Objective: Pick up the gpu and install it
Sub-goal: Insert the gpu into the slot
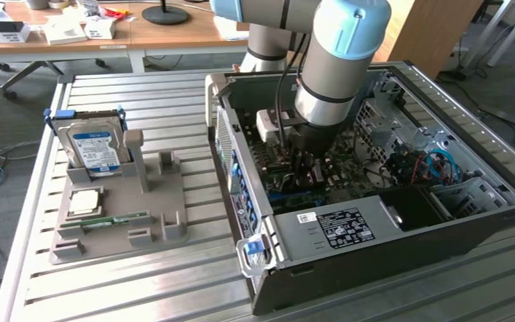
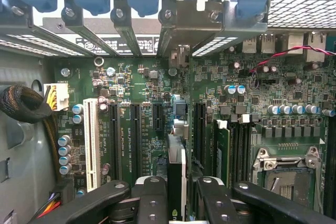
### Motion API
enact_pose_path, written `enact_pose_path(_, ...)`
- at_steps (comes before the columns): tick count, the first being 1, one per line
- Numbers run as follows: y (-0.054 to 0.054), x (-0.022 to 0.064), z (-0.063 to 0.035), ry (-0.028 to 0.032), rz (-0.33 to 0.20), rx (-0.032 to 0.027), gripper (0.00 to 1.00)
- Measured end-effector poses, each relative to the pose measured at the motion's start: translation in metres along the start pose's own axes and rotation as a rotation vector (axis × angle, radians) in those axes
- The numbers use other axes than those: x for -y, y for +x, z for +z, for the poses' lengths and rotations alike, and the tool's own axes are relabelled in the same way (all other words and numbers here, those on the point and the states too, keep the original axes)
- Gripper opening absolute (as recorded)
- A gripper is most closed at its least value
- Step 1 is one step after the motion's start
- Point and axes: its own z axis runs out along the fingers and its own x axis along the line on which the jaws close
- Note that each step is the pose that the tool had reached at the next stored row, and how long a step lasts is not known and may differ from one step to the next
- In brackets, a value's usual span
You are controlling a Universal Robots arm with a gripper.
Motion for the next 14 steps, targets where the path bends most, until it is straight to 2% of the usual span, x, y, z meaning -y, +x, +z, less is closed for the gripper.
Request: enact_pose_path(14,0.0001,-0.0015,0.0,0.0009,0.0,-0.0007,0.26)
